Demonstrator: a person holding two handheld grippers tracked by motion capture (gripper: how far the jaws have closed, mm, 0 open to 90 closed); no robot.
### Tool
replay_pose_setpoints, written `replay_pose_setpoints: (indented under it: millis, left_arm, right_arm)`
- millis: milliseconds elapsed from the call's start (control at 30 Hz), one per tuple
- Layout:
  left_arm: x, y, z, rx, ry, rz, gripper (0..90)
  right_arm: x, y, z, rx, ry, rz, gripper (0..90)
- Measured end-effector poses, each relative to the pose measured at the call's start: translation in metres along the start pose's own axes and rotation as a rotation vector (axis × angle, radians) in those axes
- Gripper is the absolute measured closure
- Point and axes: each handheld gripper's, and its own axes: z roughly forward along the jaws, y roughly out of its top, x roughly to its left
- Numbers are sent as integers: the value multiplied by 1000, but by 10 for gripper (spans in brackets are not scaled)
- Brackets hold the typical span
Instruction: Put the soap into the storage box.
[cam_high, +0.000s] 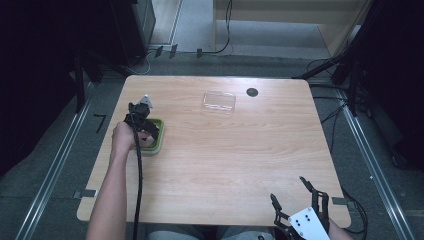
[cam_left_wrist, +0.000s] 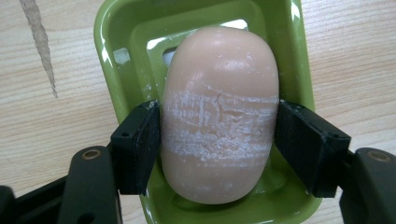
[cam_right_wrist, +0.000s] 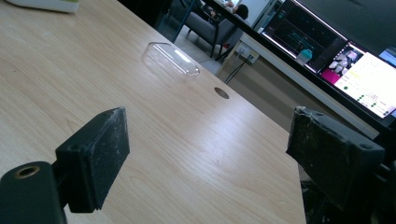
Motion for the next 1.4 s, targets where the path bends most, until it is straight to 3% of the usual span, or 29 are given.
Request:
replay_pose_setpoints:
  millis: [500, 967, 1400]
  left_arm:
    - [5, -12, -25, -18, -4, -14, 164]
    - [-18, -24, -43, -14, -14, 56, 86]
    - [-21, -55, -53, 6, -13, 80, 47]
  right_arm:
    - [1, 1, 0, -3, 6, 1, 132]
    - [1, 1, -4, -2, -8, -1, 133]
    - [1, 1, -4, -3, -6, -1, 132]
